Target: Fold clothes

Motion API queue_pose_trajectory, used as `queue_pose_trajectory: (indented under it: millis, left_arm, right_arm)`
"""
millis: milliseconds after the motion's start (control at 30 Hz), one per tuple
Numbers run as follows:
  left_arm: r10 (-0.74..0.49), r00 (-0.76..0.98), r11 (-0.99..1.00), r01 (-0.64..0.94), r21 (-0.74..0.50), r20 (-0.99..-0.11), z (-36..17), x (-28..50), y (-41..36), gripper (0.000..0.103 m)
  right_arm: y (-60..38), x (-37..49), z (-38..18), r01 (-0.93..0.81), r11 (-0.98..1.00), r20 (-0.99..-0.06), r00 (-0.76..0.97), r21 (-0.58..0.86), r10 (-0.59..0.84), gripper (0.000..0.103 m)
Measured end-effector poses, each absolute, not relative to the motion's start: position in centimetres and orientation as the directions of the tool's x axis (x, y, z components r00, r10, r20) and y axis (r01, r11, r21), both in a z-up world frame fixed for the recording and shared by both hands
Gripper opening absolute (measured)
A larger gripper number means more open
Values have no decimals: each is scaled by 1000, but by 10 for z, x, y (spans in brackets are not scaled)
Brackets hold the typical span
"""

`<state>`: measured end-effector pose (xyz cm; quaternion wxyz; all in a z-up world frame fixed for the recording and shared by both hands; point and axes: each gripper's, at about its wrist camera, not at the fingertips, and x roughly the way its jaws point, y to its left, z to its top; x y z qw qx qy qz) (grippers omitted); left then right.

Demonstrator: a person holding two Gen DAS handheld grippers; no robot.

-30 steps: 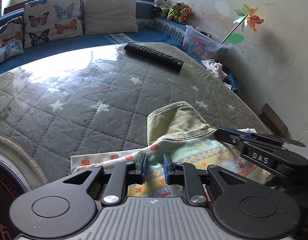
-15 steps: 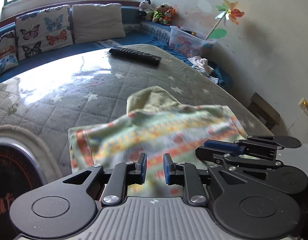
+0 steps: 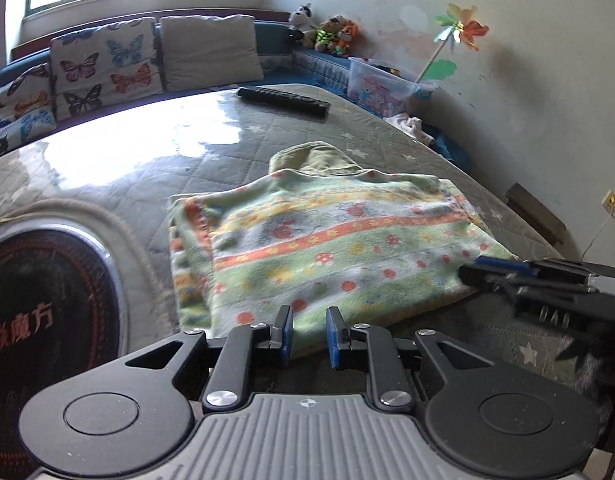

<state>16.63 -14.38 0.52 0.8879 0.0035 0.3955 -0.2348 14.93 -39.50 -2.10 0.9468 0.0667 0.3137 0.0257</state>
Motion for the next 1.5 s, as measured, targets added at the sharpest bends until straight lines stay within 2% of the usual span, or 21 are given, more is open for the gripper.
queue_pose_trajectory:
  millis: [100,233,267,300,333,400,467,533,633,700,733,900,1033,1133,1333,1500]
  left_arm:
    - [-405,580,898,398,-187,-707,4,165,-137,20]
    - [-397,585,904,380,-194,-707,4,161,-131,22]
    - [-398,587,905,380,-194,-705,5,159,-130,25]
    - [-396,593,905,380,-189,-701,7,156,-130,34]
    - [-394,599,906,381,-184,-697,8,153,-131,44]
    - [-385,612,909,381,-170,-691,10,147,-131,54]
    - [-375,616,912,381,-155,-692,11,142,-132,56]
    - [-365,619,915,376,-146,-696,12,138,-132,62]
    - [-354,623,920,368,-138,-698,11,131,-128,69]
    - [-347,626,922,365,-131,-699,11,127,-126,72]
    - [-340,627,924,363,-123,-701,11,124,-126,75]
    - [-324,643,927,362,-98,-694,10,112,-123,87]
    - [-318,659,929,361,-84,-682,10,103,-119,93]
    - [-318,671,930,359,-81,-670,11,97,-116,101]
    - [-313,678,933,349,-83,-666,10,89,-108,103]
    - [-296,676,939,334,-77,-675,7,84,-105,103]
  right_arm:
    - [-411,150,-27,73,988,-600,800,134,23,29]
    - [-423,144,-29,106,980,-599,801,170,17,27]
    - [-421,142,-27,107,981,-594,805,163,11,30]
    - [-419,140,-25,106,982,-587,810,156,6,32]
    - [-417,138,-23,103,982,-581,814,155,6,40]
    - [-411,135,-21,96,983,-575,818,153,10,45]
    - [-405,131,-19,90,985,-566,824,147,9,52]
    - [-401,126,-19,79,986,-564,826,144,16,57]
    - [-394,120,-20,71,989,-570,822,132,17,58]
    - [-391,117,-21,73,989,-572,820,125,12,66]
    - [-389,115,-22,71,990,-572,820,120,10,76]
    - [-380,105,-23,55,993,-575,818,102,13,83]
    - [-369,99,-23,49,995,-573,819,82,7,85]
    - [-362,96,-23,45,997,-572,820,67,2,95]
    - [-346,89,-23,31,999,-572,820,32,-7,103]
    - [-339,87,-24,37,999,-577,817,18,-20,103]
